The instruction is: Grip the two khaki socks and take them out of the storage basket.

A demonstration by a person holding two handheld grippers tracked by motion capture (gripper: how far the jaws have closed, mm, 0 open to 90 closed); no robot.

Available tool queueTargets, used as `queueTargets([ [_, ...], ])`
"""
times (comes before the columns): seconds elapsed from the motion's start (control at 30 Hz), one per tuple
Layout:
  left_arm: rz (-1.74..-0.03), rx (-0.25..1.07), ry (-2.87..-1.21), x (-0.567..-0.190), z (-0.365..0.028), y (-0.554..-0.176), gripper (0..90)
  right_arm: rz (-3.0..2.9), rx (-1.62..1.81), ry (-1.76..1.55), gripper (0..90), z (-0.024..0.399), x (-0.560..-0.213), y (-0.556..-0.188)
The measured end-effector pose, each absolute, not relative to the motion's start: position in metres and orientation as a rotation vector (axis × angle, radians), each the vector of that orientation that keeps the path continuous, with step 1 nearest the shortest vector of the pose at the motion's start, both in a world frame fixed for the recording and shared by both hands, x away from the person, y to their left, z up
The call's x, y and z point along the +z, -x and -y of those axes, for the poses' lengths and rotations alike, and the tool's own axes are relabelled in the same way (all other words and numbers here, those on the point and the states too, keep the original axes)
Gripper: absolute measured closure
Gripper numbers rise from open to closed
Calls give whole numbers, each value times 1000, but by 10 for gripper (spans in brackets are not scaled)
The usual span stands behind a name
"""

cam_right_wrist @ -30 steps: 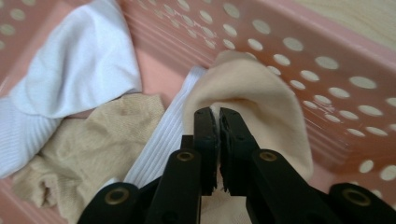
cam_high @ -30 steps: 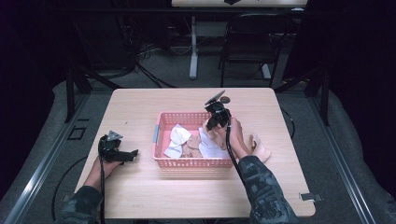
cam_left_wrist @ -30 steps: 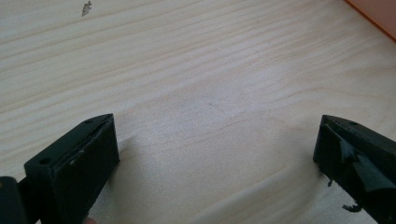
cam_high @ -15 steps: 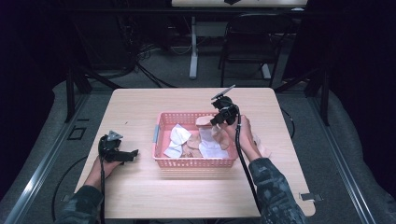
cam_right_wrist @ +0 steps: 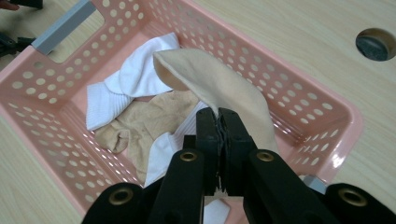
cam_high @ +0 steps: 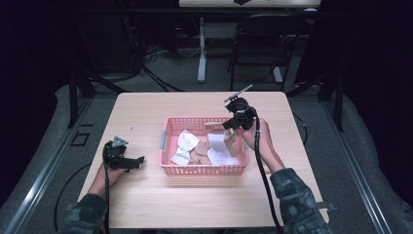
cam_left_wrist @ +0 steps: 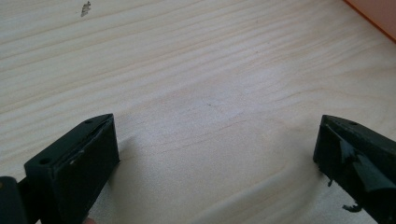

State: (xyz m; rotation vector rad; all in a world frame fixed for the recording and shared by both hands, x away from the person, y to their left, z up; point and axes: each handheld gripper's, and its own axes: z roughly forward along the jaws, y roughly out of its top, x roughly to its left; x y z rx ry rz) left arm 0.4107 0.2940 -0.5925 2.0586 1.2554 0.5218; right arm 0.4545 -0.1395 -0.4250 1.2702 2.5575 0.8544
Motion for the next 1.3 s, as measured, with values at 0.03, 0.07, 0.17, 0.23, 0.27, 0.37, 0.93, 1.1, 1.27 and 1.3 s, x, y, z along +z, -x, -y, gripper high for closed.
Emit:
queueTargets([
  [0.03,-1255,522,-2059,-592,-294,-411,0,-2557,852,-1264,877,140,-422,-453],
  [0.07,-1255,522,-2058,-593,-294,-411,0,-2557,854,-1257,877,141,-419,-452],
  [0.17,-1255,522,-2054,-593,-294,-410,0,-2535,871,-1249,877,145,-410,-449],
  [0.23,-1250,524,-2062,-592,-294,-410,0,-2520,885,-1255,877,148,-404,-447],
  [0.27,-1248,523,-2063,-592,-294,-409,0,-2511,889,-1252,877,150,-401,-446],
  [0.37,-1249,522,-2063,-592,-294,-409,0,-2495,904,-1250,877,155,-393,-443],
  [0.93,-1250,523,-2061,-593,-294,-409,0,-2400,928,-1254,877,192,-358,-429],
  [1.1,-1251,523,-2061,-593,-294,-409,0,-2369,932,-1288,877,210,-355,-425],
  [1.27,-1251,524,-2060,-593,-294,-409,0,-2336,927,-1325,877,230,-356,-420],
  [1.3,-1251,524,-2060,-593,-294,-409,0,-2329,929,-1333,877,234,-357,-419],
])
